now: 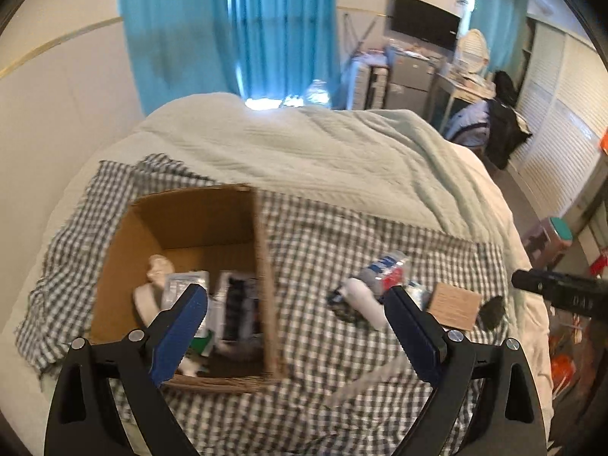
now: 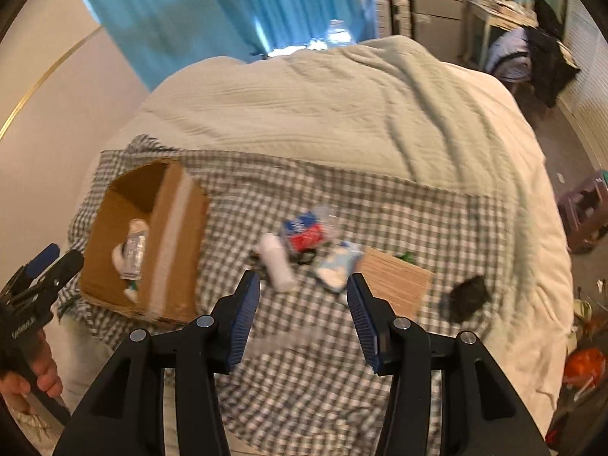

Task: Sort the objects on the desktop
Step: 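Move both tools back toward the black cup and remaining items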

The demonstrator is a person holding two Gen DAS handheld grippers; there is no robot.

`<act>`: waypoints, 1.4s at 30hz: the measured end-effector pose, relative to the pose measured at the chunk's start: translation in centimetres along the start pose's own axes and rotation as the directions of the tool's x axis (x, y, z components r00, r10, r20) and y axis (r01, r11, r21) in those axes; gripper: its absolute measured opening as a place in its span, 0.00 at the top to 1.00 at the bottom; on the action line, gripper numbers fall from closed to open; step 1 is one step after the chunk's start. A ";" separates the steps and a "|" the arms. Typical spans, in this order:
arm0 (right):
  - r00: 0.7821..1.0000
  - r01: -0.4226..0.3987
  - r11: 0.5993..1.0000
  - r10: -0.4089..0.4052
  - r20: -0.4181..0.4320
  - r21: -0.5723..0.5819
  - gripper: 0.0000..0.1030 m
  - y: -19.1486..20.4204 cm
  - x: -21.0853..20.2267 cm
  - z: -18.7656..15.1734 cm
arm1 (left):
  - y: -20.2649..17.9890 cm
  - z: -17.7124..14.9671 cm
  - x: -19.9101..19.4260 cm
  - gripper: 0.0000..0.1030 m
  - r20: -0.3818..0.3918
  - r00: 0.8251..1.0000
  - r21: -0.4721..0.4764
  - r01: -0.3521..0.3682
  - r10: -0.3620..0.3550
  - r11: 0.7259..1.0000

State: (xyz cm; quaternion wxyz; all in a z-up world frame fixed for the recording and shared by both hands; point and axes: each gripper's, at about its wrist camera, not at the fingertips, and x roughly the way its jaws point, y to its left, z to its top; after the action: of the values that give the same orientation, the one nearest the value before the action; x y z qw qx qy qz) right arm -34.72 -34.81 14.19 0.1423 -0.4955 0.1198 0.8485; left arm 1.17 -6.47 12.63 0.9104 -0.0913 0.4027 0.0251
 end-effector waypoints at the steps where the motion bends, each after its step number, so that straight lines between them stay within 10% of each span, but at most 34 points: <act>1: 1.000 0.015 1.000 -0.015 -0.001 0.008 0.53 -1.0 -0.1 -0.2 | -0.7 -0.5 0.3 0.06 0.002 1.000 0.000 0.013 -0.013 1.000; 8: 0.995 0.094 0.987 -0.089 -0.041 0.128 0.50 -8.4 0.5 -1.7 | -5.2 -6.9 5.0 0.06 -0.036 0.997 -0.041 0.062 -0.063 0.997; 26: 0.959 0.200 0.907 -0.105 -0.262 0.371 0.46 -19.0 9.4 -4.5 | -11.0 -17.1 16.7 0.08 -0.252 0.968 0.205 0.043 0.010 0.978; 33: 0.957 0.203 0.813 -0.047 -0.286 0.545 0.46 -21.4 12.2 -4.7 | -11.2 -19.3 19.9 0.23 -0.298 0.954 0.190 0.030 0.029 0.981; 42: 0.925 0.268 0.760 -0.032 -0.378 0.592 0.42 -23.5 17.0 -6.0 | -11.3 -17.0 19.4 0.81 -0.287 0.956 0.119 0.099 -0.061 0.988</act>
State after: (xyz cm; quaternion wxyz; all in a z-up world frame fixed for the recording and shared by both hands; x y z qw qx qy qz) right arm -29.41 -12.87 -5.01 0.3460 -0.5671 0.3809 0.6432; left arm 3.26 -21.31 -11.20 0.8479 -0.0498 0.5252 -0.0518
